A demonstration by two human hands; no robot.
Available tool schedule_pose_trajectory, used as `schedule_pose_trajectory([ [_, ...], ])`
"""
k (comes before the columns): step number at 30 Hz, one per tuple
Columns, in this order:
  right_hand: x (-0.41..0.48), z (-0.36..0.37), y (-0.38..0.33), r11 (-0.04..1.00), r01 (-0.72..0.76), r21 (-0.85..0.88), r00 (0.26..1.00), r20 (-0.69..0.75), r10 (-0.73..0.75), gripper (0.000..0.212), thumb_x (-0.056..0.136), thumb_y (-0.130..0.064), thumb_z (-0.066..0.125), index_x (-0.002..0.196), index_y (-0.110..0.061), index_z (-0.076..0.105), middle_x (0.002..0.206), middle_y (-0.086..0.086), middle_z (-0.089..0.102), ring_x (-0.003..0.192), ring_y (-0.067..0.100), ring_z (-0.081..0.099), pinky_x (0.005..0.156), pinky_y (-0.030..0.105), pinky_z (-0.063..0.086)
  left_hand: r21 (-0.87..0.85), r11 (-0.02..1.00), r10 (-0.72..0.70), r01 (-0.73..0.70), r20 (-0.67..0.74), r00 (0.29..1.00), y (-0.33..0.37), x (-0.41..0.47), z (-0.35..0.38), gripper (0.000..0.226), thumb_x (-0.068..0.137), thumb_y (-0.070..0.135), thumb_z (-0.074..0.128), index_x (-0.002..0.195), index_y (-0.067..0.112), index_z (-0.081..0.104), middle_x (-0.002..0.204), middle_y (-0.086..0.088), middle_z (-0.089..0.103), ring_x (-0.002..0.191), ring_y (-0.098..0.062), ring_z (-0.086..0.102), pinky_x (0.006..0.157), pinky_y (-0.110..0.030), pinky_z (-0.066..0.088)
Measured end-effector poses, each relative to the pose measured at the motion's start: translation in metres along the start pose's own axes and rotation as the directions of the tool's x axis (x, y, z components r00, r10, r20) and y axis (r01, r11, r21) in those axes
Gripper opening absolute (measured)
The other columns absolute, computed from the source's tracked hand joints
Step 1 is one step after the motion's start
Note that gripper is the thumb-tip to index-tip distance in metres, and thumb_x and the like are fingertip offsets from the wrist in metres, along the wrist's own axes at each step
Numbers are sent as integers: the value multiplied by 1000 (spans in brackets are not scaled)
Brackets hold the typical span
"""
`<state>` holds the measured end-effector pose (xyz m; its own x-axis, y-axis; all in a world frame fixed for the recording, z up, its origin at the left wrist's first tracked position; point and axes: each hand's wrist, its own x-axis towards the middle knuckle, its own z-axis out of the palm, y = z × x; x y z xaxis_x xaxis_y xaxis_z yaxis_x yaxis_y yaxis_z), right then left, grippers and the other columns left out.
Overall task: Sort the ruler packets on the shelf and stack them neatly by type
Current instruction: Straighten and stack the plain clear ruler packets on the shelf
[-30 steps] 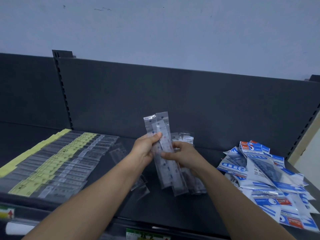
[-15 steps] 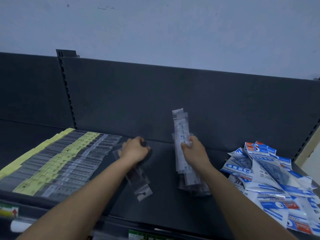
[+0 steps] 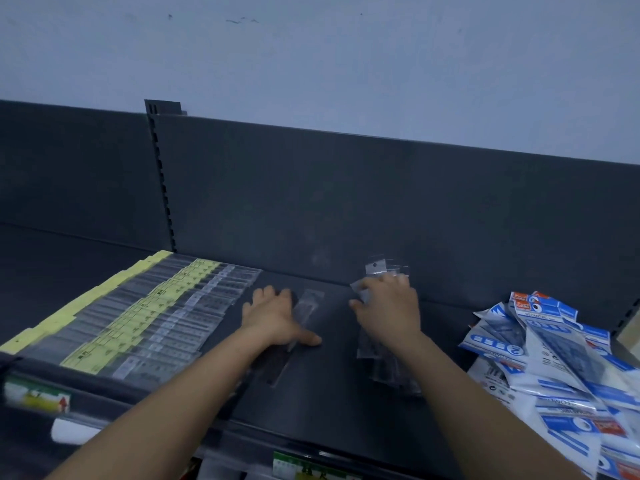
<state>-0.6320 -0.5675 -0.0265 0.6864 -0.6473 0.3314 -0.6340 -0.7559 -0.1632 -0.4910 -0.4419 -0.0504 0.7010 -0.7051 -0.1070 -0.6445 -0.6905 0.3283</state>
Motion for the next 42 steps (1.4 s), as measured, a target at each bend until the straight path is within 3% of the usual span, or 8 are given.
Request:
schedule_pose_trajectory([
  [6, -4, 12, -24, 982, 158, 99, 968, 181, -174, 29, 93, -34, 54, 119, -25, 61, 128, 1, 57, 124, 25, 43, 100, 33, 35, 89, 995, -43, 41, 11, 999, 4, 5, -11, 42, 67, 46, 81, 88, 16, 61, 109, -6, 67, 102, -25, 63, 83, -35, 51],
  [13, -12, 23, -24, 964, 161, 210, 940, 264, -215, 42, 90, -25, 57, 132, -20, 52, 134, 3, 53, 128, 23, 44, 104, 31, 36, -58, 997, 55, -51, 76, 996, 0, 1, -10, 50, 69, 24, 82, 111, 14, 57, 113, -4, 60, 103, -23, 59, 81, -28, 47],
  [17, -12, 20, -25, 913, 18, 408, 975, 197, -107, 69, 88, -24, 64, 147, -10, 30, 149, 8, 37, 137, 23, 35, 108, 29, 30, -263, 961, 110, -86, 79, 991, -5, 1, -12, 29, 64, 11, 84, 82, 17, 62, 82, 0, 63, 78, -17, 60, 68, -24, 45],
  [20, -7, 15, -27, 753, -153, 640, 988, 114, 103, 74, 80, -24, 75, 140, -6, 35, 136, 6, 50, 126, 24, 48, 106, 38, 40, -662, 745, 107, -79, 1, 994, -4, 0, -24, 31, 64, -8, 81, 67, 13, 58, 64, -2, 60, 59, -17, 54, 58, -24, 43],
  [24, -6, 6, -32, 279, -328, 903, 941, 287, 177, 50, 84, -24, 74, 125, -7, 50, 106, 3, 64, 98, 20, 64, 92, 43, 54, -889, 433, 152, -148, -89, 984, 5, -8, -37, 27, 68, -8, 79, 70, 7, 57, 61, -5, 63, 55, -18, 58, 59, -27, 50],
  [28, -10, 1, -32, 141, -237, 961, 967, 220, 132, 11, 91, -7, 64, 80, -9, 65, 74, 5, 68, 69, 15, 63, 70, 33, 56, -959, 255, 165, -122, -81, 983, 15, -14, -33, 18, 77, -3, 74, 74, 5, 58, 61, -10, 63, 51, -18, 59, 50, -25, 50],
  [36, -1, 0, 14, 404, -291, 867, 913, 126, 389, 11, 89, -19, 59, 100, -22, 60, 90, 5, 68, 70, 20, 61, 63, 33, 51, -862, 463, 147, -207, -155, 977, 30, -11, -44, 38, 95, 1, 40, 93, 26, 68, 115, 4, 63, 106, -11, 51, 105, -33, 36],
  [42, -7, -5, 36, 670, -353, 653, 907, 61, 417, 10, 85, -24, 60, 94, -24, 55, 90, 0, 68, 82, 19, 62, 70, 31, 45, -563, 564, 377, -604, -475, 795, 47, -12, -30, 28, 91, -4, 56, 91, 16, 75, 90, 7, 54, 87, -1, 55, 79, -7, 40],
])
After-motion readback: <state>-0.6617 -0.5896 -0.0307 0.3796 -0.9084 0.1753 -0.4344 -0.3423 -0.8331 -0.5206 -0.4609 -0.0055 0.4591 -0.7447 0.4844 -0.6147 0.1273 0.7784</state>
